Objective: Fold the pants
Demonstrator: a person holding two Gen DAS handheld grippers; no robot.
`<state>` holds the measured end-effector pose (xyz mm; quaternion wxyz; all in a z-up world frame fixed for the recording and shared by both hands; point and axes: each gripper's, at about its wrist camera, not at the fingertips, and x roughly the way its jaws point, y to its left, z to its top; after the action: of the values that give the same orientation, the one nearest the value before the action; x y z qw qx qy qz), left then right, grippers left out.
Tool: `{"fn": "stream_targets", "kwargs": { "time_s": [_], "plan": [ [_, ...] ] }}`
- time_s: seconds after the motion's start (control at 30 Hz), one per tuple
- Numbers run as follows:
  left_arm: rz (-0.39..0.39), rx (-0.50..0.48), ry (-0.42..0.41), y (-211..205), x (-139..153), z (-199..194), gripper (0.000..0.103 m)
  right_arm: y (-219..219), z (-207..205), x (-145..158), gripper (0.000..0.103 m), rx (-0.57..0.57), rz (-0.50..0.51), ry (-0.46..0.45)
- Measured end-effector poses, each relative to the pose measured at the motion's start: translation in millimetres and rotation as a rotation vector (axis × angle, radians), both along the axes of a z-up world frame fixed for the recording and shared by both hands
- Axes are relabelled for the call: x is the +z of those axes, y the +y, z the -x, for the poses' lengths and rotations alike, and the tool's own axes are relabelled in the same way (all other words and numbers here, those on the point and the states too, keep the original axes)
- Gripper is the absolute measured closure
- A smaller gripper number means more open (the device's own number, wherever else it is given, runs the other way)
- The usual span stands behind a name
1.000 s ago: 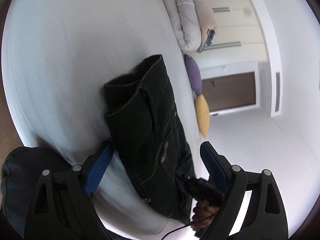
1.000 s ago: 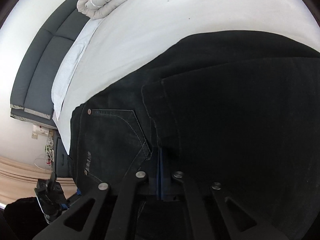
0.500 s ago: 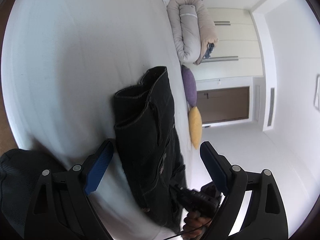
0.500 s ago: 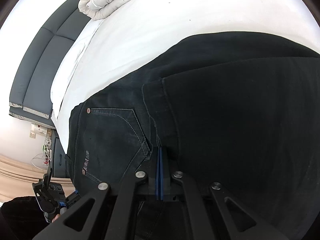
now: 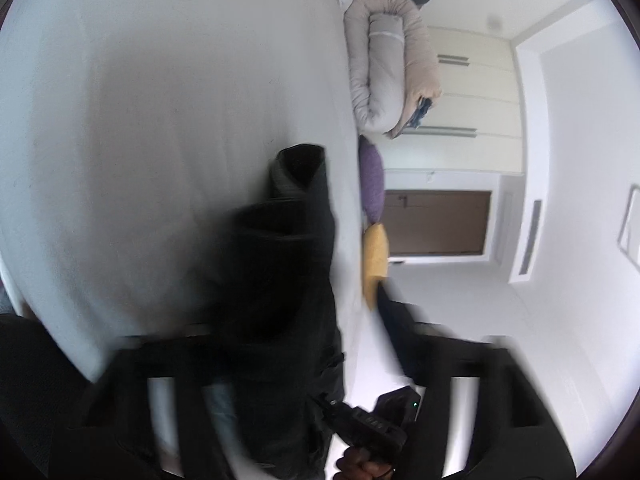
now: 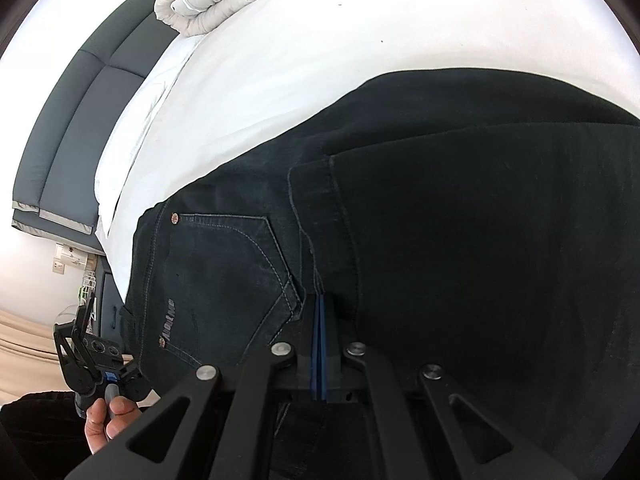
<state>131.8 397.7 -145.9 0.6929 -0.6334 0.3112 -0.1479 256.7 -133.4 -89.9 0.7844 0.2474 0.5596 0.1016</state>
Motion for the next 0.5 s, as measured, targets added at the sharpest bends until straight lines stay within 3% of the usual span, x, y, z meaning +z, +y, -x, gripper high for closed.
{"fn": "stream_targets", "kwargs": {
  "time_s": [0.13,0.27,0.5],
  "plan": [
    [-0.111,-0.015,-0.017,-4.4,15.9,-4.5,0.078,9.6,-4.2,4.1,0.103,0.021,0.060,0.018],
    [-0.269,-0.050,-0.087,-18.0,49.7,-12.6,0.086,16.2,-9.7,3.8,0.103,0.028,0.100,0.038],
    [-0.508,-0.147,-0.219,-65.4,108.9,-27.6,0.087,18.8,-14.4,-2.5,0.103,0.018,0.103,0.040]
  ]
}}
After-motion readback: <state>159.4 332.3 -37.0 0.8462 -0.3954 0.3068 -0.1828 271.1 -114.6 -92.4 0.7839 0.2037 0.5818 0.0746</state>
